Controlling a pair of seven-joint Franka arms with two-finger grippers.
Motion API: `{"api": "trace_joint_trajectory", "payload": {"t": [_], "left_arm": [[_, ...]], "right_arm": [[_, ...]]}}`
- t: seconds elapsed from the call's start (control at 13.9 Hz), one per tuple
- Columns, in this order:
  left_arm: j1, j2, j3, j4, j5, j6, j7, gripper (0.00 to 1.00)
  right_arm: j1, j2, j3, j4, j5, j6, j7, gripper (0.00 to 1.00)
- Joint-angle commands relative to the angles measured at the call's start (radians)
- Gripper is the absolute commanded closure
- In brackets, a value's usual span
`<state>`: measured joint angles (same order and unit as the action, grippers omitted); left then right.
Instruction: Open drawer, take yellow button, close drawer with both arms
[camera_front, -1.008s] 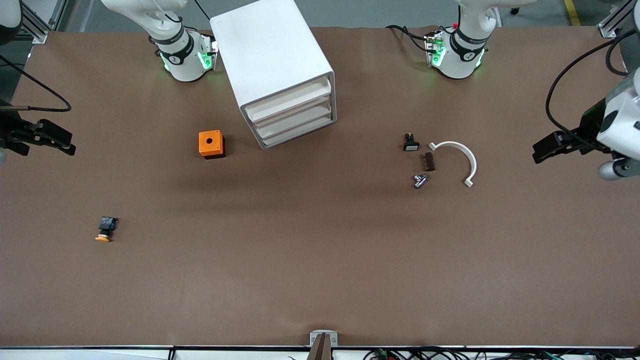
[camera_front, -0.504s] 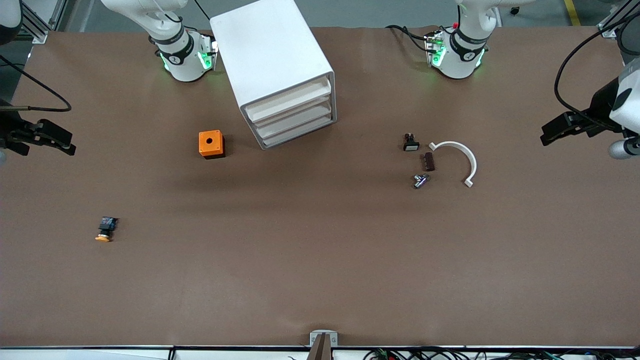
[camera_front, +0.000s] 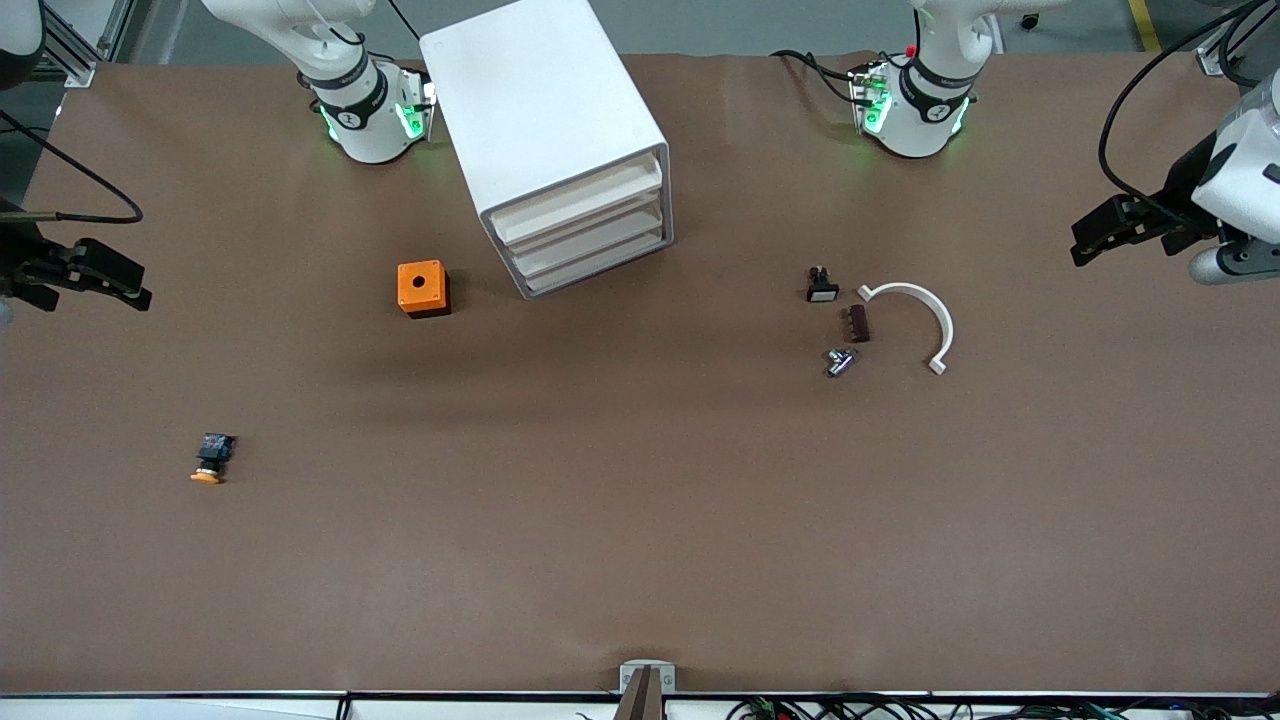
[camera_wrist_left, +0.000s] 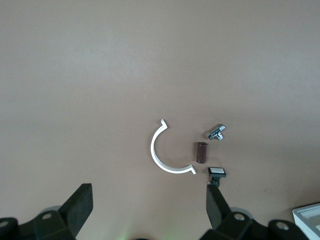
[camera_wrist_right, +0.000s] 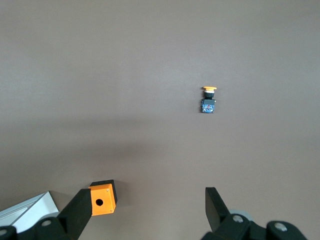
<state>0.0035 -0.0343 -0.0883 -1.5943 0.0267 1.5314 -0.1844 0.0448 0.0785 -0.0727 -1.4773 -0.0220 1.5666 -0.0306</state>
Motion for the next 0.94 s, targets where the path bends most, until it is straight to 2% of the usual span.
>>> {"api": "trace_joint_trajectory", "payload": {"t": [0.0,0.86], "left_arm": [[0.013,-0.038,-0.013,-0.044,-0.011,0.024,0.020,0.00],[0.013,-0.024,-0.019,0.010,0.004,0.001,0.057,0.00]], "right_arm": [[-0.009,0.007,0.005,0.022,0.010,-0.016,-0.012,0.00],[-0.009,0.007,0.005,0.022,0.008,-0.016,-0.012,0.00]]}}
